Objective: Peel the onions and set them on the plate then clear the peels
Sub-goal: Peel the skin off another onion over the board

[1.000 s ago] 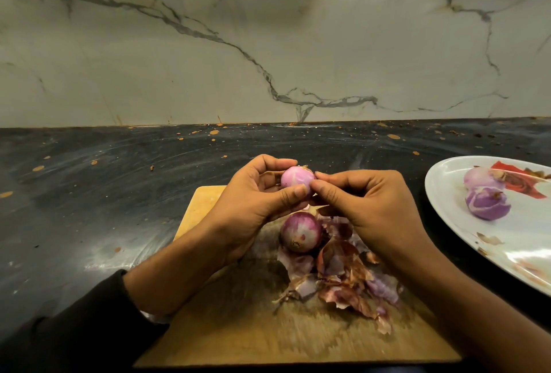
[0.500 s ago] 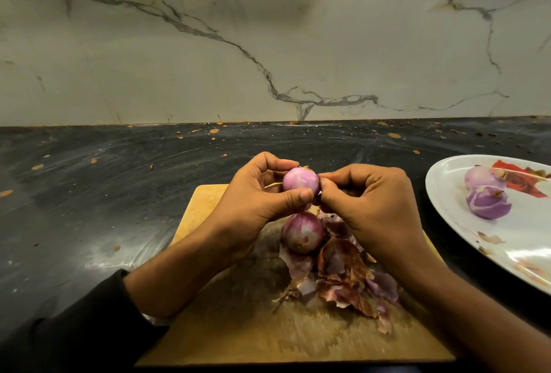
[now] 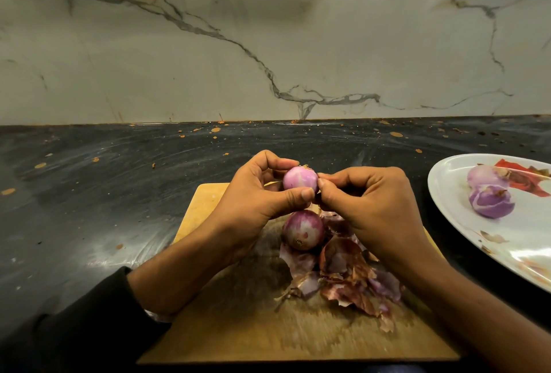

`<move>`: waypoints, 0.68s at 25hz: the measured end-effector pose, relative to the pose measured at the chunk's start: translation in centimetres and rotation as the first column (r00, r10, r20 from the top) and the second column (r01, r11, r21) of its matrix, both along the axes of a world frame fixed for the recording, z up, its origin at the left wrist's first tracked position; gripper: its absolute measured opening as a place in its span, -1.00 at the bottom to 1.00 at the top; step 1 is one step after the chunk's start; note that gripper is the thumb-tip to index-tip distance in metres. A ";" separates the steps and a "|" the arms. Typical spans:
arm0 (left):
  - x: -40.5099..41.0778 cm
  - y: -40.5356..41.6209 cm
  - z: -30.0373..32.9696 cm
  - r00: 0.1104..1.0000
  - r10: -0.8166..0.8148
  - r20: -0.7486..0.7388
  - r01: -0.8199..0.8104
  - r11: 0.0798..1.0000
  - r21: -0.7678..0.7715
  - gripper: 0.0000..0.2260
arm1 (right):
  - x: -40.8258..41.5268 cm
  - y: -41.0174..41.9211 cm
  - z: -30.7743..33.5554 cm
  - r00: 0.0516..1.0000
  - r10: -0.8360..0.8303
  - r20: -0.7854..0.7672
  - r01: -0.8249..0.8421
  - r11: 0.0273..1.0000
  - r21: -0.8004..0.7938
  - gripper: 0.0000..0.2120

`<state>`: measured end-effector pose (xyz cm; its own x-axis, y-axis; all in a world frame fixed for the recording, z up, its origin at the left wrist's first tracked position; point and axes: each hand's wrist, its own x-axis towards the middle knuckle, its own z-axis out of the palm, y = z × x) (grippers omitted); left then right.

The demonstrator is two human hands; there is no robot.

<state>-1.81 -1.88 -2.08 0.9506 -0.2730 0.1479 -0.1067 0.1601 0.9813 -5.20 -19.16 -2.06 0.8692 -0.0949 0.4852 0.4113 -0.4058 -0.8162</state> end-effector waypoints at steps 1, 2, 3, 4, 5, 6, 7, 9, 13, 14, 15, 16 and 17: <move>0.0 0.0 0.0 1.000 0.002 0.011 -0.002 1.000 0.012 -0.55 | -0.1 0.1 0.0 1.000 -0.021 0.022 0.022 1.000 -0.022 -0.94; -0.1 0.0 -0.1 1.000 0.001 0.021 -0.001 1.000 0.018 -0.56 | -0.2 0.3 -0.1 0.998 -0.046 0.054 0.049 0.997 -0.057 -0.95; -0.1 0.0 -0.1 1.000 -0.004 0.026 0.003 1.000 0.019 -0.57 | -0.3 0.5 -0.1 0.994 -0.071 0.088 0.079 0.993 -0.091 -0.94; -0.1 -0.1 -0.1 1.000 -0.011 0.025 0.011 1.000 0.016 -0.57 | -0.4 0.6 0.0 0.989 -0.094 0.113 0.107 0.988 -0.111 -0.93; -0.2 -0.1 0.0 1.000 -0.021 0.019 0.020 1.000 0.008 -0.57 | -0.4 0.7 0.0 0.986 -0.113 0.125 0.127 0.985 -0.113 -0.92; -0.2 -0.1 0.0 0.999 -0.031 0.008 0.031 1.000 -0.004 -0.57 | -0.4 0.7 0.0 0.984 -0.126 0.122 0.139 0.985 -0.103 -0.92; -0.2 -0.2 0.1 0.999 -0.043 -0.008 0.043 0.999 -0.022 -0.58 | -0.4 0.6 0.0 0.985 -0.137 0.104 0.145 0.986 -0.082 -0.91; -0.1 -0.2 0.2 0.996 -0.081 -0.043 0.079 0.995 -0.061 -0.59 | -0.1 0.4 0.0 0.990 -0.137 0.029 0.137 0.991 0.008 -0.92; -0.3 -0.4 0.4 0.986 -0.152 -0.068 0.145 0.985 -0.097 -0.58 | 0.2 0.2 0.0 0.993 -0.065 -0.103 0.086 0.975 0.205 -0.93; -0.3 -0.4 0.5 0.984 -0.163 -0.064 0.157 0.983 -0.095 -0.59 | 0.2 0.1 0.1 0.991 -0.052 -0.121 0.079 0.970 0.229 -0.92; -0.2 -0.4 0.5 0.983 -0.171 -0.063 0.165 0.982 -0.089 -0.63 | 0.3 0.1 0.1 0.990 -0.037 -0.137 0.070 0.967 0.246 -0.92; -0.2 -0.4 0.6 0.983 -0.173 -0.064 0.167 0.982 -0.084 -0.68 | 0.3 0.1 0.1 0.989 -0.022 -0.149 0.060 0.966 0.252 -0.91; -0.2 -0.4 0.6 0.983 -0.168 -0.067 0.163 0.984 -0.076 -0.71 | 0.3 0.1 0.1 0.988 -0.009 -0.157 0.048 0.967 0.250 -0.91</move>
